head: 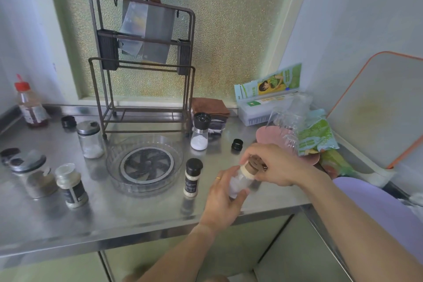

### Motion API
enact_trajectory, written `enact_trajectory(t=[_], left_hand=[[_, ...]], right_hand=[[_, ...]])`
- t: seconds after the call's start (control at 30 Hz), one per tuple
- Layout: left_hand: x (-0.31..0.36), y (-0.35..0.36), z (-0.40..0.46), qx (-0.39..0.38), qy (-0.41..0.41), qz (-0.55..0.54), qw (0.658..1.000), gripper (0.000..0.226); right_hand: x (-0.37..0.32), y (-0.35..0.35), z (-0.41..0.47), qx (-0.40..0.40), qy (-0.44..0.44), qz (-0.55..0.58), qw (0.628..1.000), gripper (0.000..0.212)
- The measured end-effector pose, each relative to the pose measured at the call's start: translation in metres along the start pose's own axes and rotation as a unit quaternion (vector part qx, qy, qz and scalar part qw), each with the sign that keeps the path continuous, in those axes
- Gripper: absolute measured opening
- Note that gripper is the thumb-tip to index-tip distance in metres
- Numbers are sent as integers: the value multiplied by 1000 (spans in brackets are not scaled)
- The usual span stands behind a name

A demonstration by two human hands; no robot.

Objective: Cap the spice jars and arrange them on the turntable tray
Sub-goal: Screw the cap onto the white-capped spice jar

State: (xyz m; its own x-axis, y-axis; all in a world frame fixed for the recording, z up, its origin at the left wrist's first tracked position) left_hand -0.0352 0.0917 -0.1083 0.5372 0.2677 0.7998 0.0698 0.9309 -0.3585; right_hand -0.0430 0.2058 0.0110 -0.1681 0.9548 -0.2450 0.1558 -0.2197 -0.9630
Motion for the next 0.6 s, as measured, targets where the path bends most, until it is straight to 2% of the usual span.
enact_trajectory(t=[0.13,0.27,0.37,0.47,0.5,0.57,0.6], left_hand=[[1,1,0,-7,5,2,1000,51],[3,0,-1,-10,5,4,1000,50],[2,0,-1,-8,6,5,1000,51],[1,-1,0,3,0,-2,1000,50],[0,-2,1,6,0,-3,1000,49],[0,-2,0,5,-4,0,1000,50],[-1,-2,0,5,-7,-2,1000,50]], right_hand=[[4,3,1,-5,5,8,1000,44],[8,-1,2,2,51,11,999,25],[8,-5,1,17,79,-27,996,38],[12,-1,0,-15,77,13,997,49],[10,-1,-1,-21,76,11,997,46],[9,-3,1,0,86,-18,996,28],[9,-5,2,14,93,-30,995,28]])
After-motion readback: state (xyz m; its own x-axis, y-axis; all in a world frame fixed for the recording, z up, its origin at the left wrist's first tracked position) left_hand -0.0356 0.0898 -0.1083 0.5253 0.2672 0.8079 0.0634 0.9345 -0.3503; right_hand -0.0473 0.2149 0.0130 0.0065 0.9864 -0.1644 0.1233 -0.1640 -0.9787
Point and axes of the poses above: each hand's wrist, its own z-axis towards the middle knuckle, its own y-axis out of the palm, x = y × z, the point moved 8 cm from there along z, towards the middle knuckle, and after that the axes turned 4 degrees about y, right-handed, at the moved point
